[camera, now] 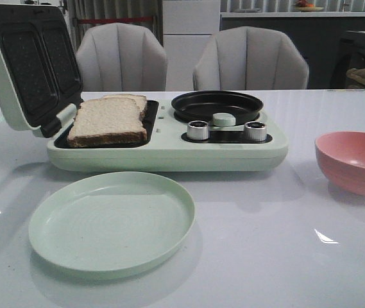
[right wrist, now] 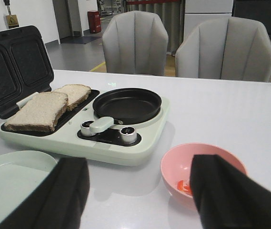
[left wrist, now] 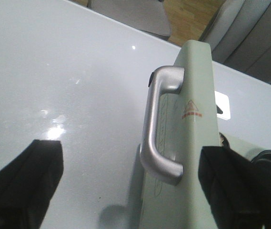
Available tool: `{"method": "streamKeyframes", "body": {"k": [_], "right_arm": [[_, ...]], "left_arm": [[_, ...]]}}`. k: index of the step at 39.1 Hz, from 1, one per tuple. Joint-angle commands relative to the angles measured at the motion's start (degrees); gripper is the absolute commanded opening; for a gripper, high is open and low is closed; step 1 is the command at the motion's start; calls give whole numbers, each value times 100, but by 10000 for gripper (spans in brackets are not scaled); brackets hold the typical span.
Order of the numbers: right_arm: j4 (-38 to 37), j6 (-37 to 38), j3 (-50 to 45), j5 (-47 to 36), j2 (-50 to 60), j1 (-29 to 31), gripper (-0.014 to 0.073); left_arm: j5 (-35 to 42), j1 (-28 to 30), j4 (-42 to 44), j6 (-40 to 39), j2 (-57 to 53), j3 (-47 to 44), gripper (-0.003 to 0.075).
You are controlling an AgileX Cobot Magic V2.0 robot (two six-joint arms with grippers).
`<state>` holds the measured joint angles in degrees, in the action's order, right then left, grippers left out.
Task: Make breakfast with bread and shrimp
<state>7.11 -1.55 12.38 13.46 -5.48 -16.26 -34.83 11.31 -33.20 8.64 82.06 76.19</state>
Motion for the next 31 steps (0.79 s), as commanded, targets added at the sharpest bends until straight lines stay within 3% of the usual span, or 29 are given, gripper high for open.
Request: {"method": "streamKeyframes", "body": {"k": [1,14,31], "right_arm": [[28,-20,160,-497,-61,21,547],[28,-20,160,-490,-61,21,547],[28,-20,160,-485,-61,21,547]], "left_arm": [[-109,128,-648,123,153,490,618],[-998,235,-2058,975,1299,1385,618],[-1508,225,-3071,1848,2009,1439,617]]}}
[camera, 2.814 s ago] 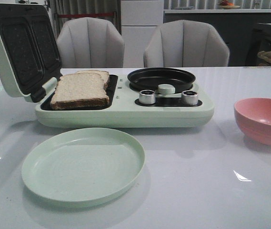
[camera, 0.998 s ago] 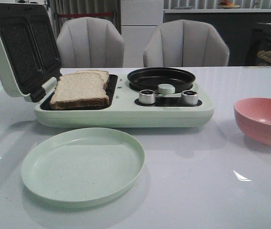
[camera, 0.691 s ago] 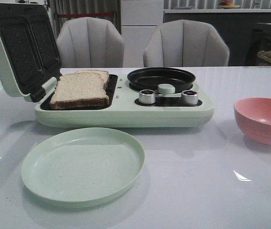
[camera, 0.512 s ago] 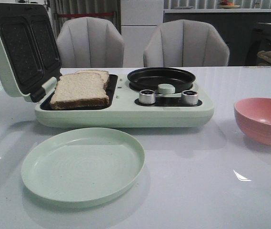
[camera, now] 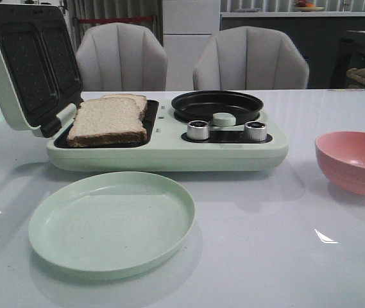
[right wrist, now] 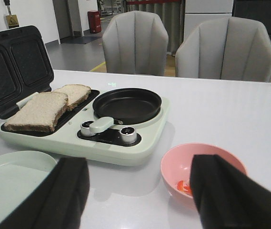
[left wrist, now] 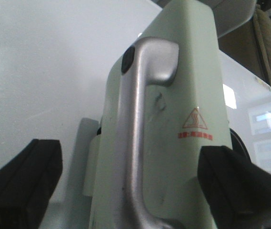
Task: Make breakfast with bread and shrimp
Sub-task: 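Grasp the lid handle with the left gripper and swing the lid down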
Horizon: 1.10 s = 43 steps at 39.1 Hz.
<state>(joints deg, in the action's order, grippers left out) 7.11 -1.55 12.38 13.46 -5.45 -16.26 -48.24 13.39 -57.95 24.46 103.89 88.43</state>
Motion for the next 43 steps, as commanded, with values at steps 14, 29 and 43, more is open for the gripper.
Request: {"method": "streamKeyframes", "body": {"k": [14,29,43], "right_arm": [[28,-20,160,-485,-65,21,547],[28,-20,160,-485,-65,21,547],[28,-20,160,-485,-65,21,547]], "left_arm": [[-398,-248,-811,389,156,215,317],[-398,-1040,-1280,1042,156,215,240],[-132,-2412,-935,1853,156,215,240]]}}
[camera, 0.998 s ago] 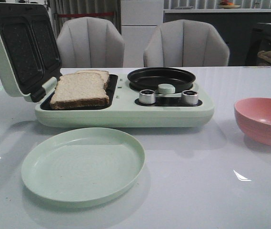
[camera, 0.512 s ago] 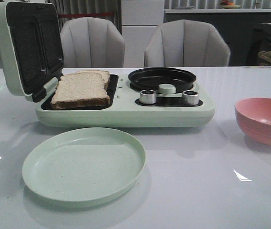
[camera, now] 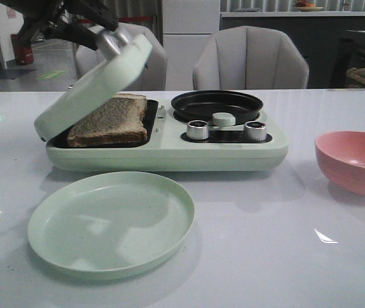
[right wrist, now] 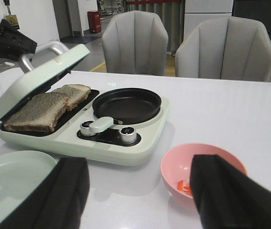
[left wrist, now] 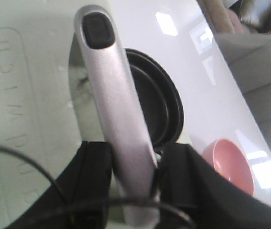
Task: Make breakfast with bread and shrimp
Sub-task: 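Grasp the lid handle with the left gripper and swing the lid down, then release the lid handle and lift the left gripper away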
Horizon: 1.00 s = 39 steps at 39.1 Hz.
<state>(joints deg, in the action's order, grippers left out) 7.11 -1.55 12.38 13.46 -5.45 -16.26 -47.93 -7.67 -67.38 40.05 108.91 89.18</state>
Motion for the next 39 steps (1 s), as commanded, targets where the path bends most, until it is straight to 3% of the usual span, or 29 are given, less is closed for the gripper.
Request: {"method": "streamKeyframes", "body": {"k": [1,11,26,39], "right_arm": [[28,-20,160,-485,-65,21,547],[28,-20,160,-485,-65,21,547],[28,-20,160,-485,-65,21,547],[28,-20,160,-485,-65,21,547]], "left_arm": [[-50,-422,138,308,-346,140,240],[500,-1110,1124,321,-346,140,245],[-121,-1117,2208,130,-670,623,244],[-154,-1117,4348,-740,-1690,656,242]]}}
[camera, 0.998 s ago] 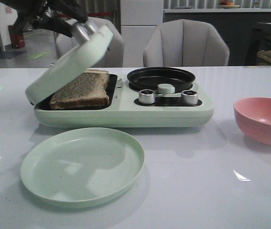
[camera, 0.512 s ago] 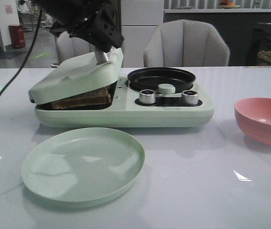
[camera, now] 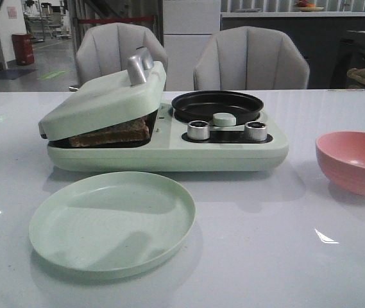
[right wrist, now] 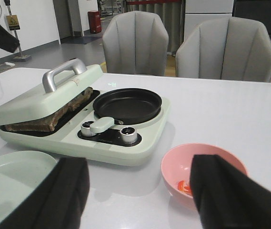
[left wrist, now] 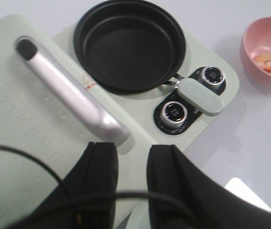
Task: Make breakfast with bread and shrimp
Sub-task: 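Release the lid handle and lift the left gripper away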
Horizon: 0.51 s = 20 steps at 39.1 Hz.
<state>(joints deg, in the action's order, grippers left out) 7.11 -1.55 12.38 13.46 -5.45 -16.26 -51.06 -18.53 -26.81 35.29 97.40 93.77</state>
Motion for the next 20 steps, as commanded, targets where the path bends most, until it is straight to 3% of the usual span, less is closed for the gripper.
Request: {"method": "streamKeyframes", "body": {"k": [1,20], "right_arm": [[28,-20,160,-485,-65,21,547],[28,-20,160,-485,-65,21,547]], "left_arm": [[160,-31,398,-340,-642,197,242],[-514,-31,1759,-1121,-2421,-28,239]]}}
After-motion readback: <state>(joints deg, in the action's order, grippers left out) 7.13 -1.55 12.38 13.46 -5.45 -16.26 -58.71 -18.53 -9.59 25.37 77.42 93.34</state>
